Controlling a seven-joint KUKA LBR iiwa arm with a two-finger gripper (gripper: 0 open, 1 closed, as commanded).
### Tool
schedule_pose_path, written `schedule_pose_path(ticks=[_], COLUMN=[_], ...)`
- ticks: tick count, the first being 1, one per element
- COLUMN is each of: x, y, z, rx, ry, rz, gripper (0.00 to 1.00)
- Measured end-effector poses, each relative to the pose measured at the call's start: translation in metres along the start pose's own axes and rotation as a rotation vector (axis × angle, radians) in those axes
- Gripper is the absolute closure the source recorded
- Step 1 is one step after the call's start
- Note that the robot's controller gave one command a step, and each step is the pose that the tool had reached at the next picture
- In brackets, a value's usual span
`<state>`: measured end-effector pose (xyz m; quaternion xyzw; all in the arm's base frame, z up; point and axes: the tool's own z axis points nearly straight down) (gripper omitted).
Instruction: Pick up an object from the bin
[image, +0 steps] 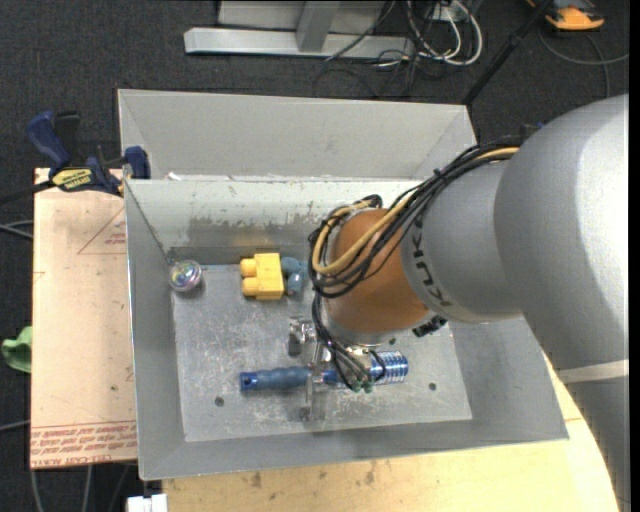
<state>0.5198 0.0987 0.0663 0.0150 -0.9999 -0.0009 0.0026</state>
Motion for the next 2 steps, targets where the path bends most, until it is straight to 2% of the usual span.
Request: schedule_pose_path(ticks=[1,2], x=[-0.002,0.014], y=[-0.001,-0.031], z=[-0.004,-0.136], rx=[0.0,0.001], ry=[-0.006,-0.013], rz=[0.003,0.03], gripper=[1.0,1.0])
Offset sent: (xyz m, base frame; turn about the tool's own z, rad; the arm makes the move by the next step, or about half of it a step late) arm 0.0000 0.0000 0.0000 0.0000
